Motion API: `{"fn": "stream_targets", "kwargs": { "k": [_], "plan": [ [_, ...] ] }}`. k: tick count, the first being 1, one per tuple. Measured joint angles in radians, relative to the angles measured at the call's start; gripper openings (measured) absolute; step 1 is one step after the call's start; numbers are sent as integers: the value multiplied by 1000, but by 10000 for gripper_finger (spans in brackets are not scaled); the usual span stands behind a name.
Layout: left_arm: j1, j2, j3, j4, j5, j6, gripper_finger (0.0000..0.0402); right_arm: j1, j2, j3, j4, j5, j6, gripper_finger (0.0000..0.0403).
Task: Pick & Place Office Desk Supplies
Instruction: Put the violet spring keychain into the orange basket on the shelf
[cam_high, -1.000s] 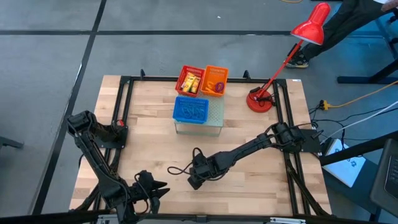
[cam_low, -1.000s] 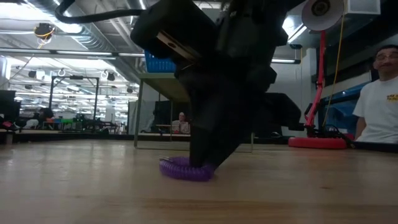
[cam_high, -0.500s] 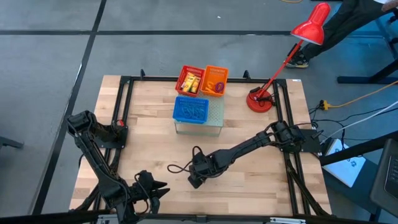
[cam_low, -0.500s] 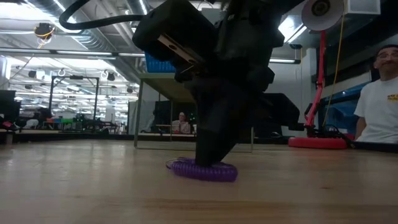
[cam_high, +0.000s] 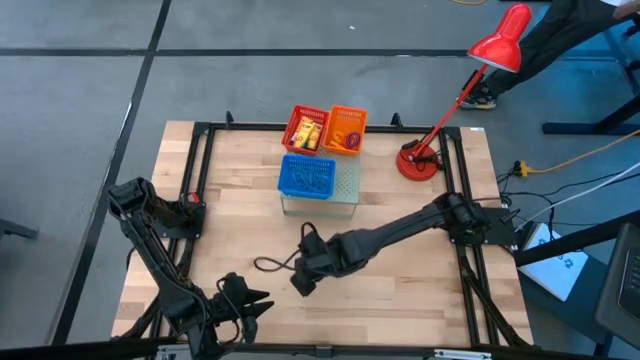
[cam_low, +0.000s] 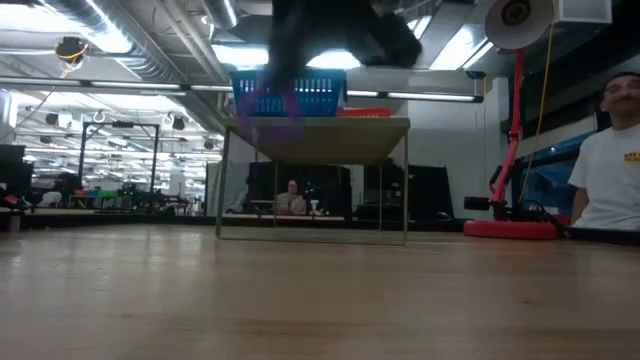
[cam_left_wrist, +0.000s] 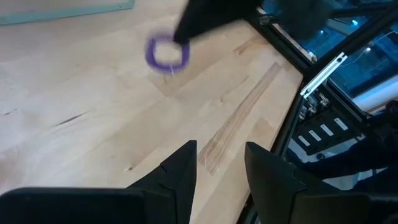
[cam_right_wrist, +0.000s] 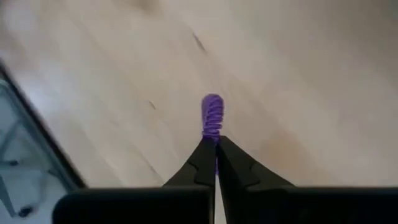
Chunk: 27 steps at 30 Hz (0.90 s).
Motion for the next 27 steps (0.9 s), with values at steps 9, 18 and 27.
{"fn": "stream_targets", "kwargs": {
  "k": [9, 18, 27],
  "plan": [
    [1, 0, 0, 1, -23, 9, 132, -73, -2, 304, -306, 207, -127, 0],
    [1, 0, 0, 2, -37, 9, 132, -209, -140, 353, -368, 373, -263, 0],
    [13, 0, 0, -1, -46, 10, 132, -355, -250, 354, -366, 401, -397, 0]
  ]
}}
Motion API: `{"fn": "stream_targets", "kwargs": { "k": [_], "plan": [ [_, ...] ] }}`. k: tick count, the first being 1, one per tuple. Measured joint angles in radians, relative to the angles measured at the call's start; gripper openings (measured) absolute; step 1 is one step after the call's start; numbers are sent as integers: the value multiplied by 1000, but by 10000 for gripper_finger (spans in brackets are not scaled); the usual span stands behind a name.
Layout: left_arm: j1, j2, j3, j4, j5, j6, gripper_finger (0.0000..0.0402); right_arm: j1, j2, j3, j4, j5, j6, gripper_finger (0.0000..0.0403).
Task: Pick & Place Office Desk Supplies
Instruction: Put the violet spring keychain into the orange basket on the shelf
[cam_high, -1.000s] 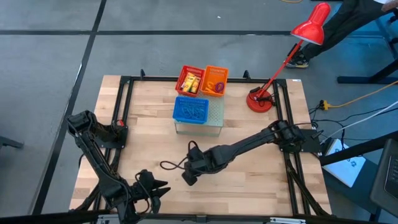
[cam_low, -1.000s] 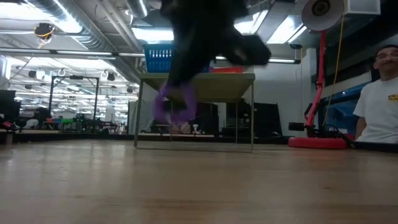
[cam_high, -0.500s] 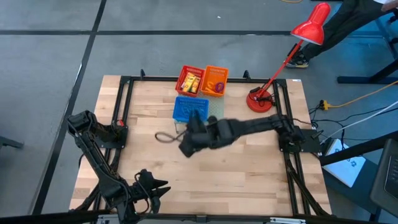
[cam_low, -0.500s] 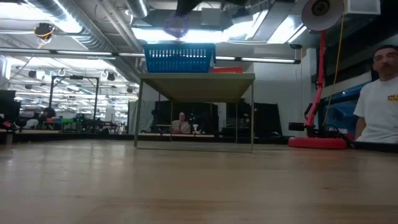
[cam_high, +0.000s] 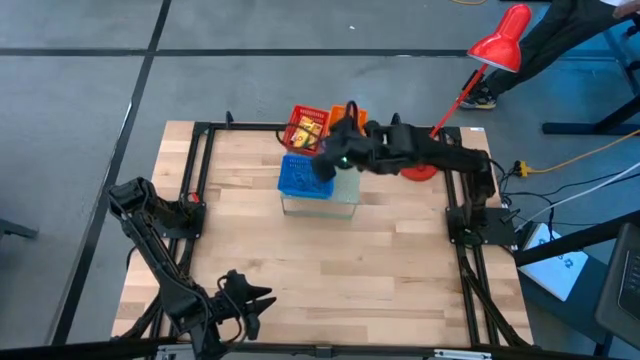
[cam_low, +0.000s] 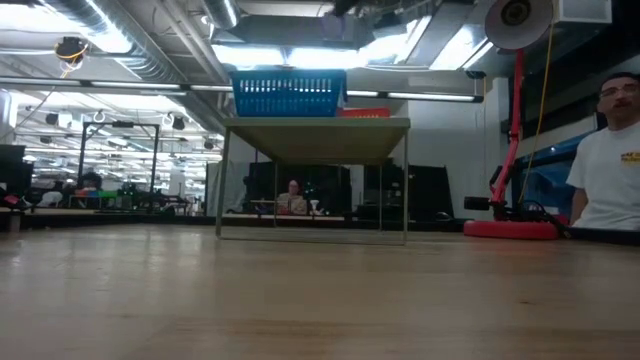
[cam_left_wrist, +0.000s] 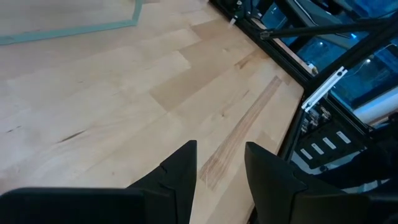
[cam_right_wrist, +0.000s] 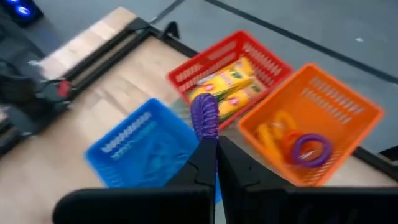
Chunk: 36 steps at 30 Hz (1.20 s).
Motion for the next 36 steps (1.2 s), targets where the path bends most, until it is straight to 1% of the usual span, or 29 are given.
{"fn": "stream_targets", "kwargs": {
  "k": [6, 14, 20, 24, 28, 33, 36],
  "plan": [
    [11, 0, 0, 0, -1, -1, 132, -80, 39, 0, -79, -1, -65, 0],
    [13, 0, 0, 0, 0, -13, 132, -230, 104, -2, -32, -68, -185, 0],
    [13, 0, 0, 0, 0, -17, 132, -315, 112, -1, -14, -91, -212, 0],
    [13, 0, 0, -1, -13, -17, 132, -345, 112, -2, -14, -114, -217, 0],
    [13, 0, 0, -1, -15, -21, 132, -343, 109, -78, 23, -124, -209, 0],
    [12, 0, 0, -1, -15, -22, 132, -343, 106, -210, 134, -158, -204, 0],
    [12, 0, 0, -1, -15, -22, 132, -345, 106, -240, 171, -157, -189, 0]
  ]
}}
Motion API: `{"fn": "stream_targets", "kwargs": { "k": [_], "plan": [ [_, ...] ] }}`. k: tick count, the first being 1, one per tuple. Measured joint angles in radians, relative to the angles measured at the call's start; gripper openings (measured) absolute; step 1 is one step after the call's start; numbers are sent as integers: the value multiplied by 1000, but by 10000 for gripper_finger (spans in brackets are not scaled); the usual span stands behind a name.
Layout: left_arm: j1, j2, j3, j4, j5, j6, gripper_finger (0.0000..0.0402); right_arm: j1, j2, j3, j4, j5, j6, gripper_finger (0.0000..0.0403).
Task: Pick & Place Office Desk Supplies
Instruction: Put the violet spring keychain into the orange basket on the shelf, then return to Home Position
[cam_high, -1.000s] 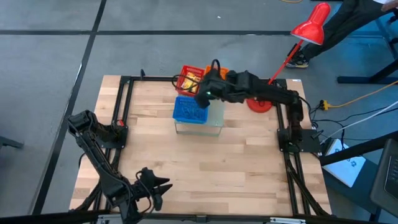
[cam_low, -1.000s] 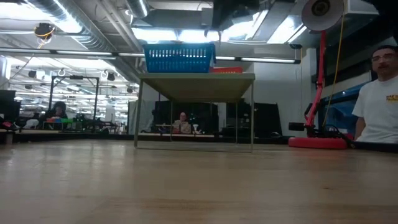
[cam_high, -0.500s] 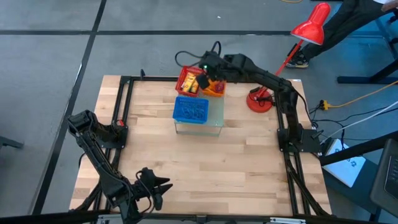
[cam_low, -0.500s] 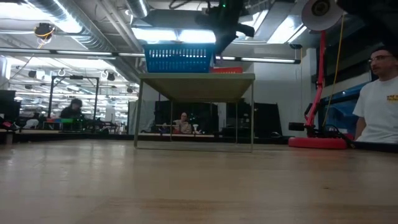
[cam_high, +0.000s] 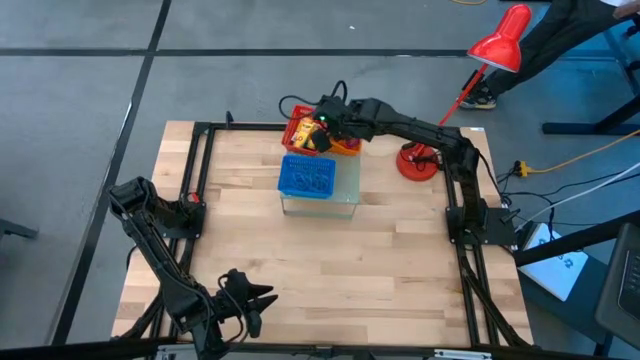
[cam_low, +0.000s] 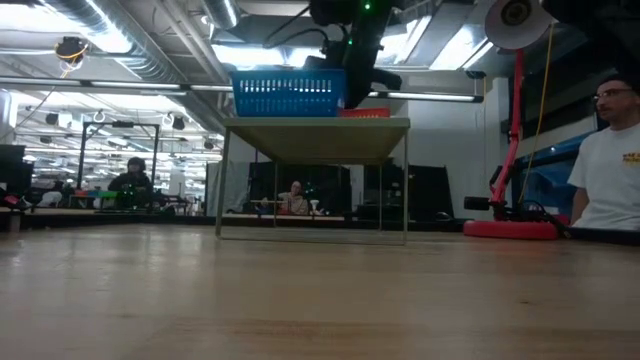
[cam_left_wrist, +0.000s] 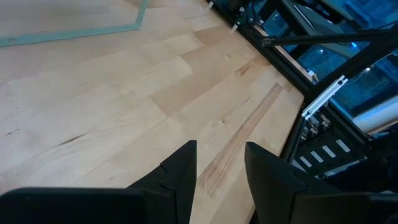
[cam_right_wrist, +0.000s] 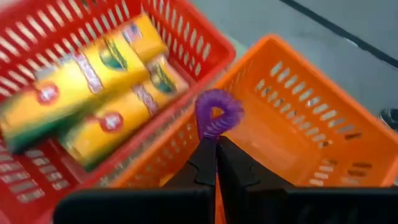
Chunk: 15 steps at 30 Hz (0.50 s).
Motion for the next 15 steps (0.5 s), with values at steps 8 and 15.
{"fn": "stream_targets", "kwargs": {
  "k": [8, 15],
  "plan": [
    [6, 0, 0, 0, 4, 2, 132, -6, -20, 1, -78, -22, -9, 53],
    [27, 0, 0, 0, 8, 11, 132, 8, -43, 1, -111, 65, -19, 149]
  ]
}}
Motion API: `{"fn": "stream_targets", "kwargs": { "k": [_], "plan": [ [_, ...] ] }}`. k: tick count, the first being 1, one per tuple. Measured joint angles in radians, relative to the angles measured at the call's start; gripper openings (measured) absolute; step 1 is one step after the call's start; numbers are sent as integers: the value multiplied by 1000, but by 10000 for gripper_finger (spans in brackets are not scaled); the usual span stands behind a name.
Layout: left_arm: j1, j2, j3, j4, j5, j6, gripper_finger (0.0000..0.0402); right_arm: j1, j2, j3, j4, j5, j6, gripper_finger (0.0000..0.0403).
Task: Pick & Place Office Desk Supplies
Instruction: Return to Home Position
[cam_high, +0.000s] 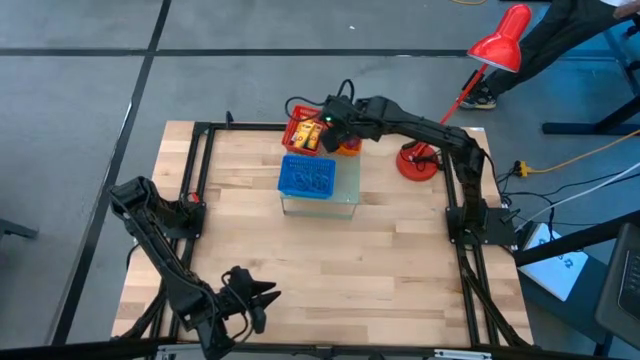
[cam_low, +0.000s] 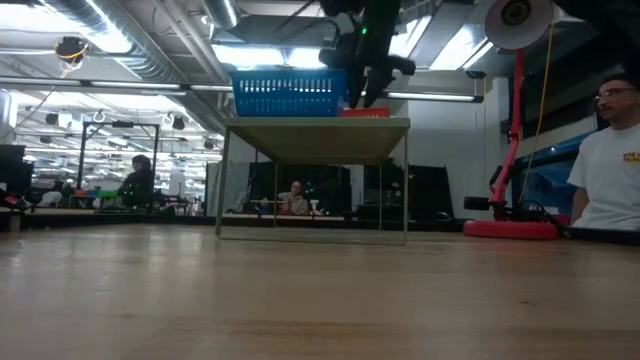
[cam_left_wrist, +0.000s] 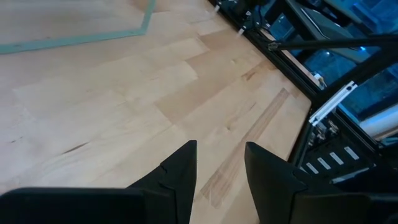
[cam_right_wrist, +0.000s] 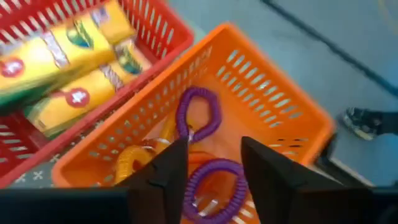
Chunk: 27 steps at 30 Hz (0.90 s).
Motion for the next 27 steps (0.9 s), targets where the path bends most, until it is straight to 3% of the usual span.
{"fn": "stream_targets", "kwargs": {
  "k": [7, 12, 18, 20, 22, 24, 27],
  "plan": [
    [15, 0, 0, 0, -8, -10, 132, 29, -142, 0, 0, 40, 56, 177],
    [30, -28, 0, 50, -48, 49, 132, 111, -323, 0, 49, -55, 69, 174],
    [52, -122, -7, 77, -77, 328, 132, 369, -514, 2, 259, -37, -167, 171],
    [73, -181, -20, 85, -45, 423, 132, 462, -549, 2, 307, -77, -240, 172],
    [95, -249, -23, 135, -1, 569, 132, 541, -572, 2, 293, -21, -280, 170],
    [121, -323, -23, 259, 61, 779, 132, 602, -592, 2, 235, -47, -233, 166],
    [159, -428, -23, 579, 196, 1193, 132, 673, -595, 1, 170, -149, -95, 163]
  ]
}}
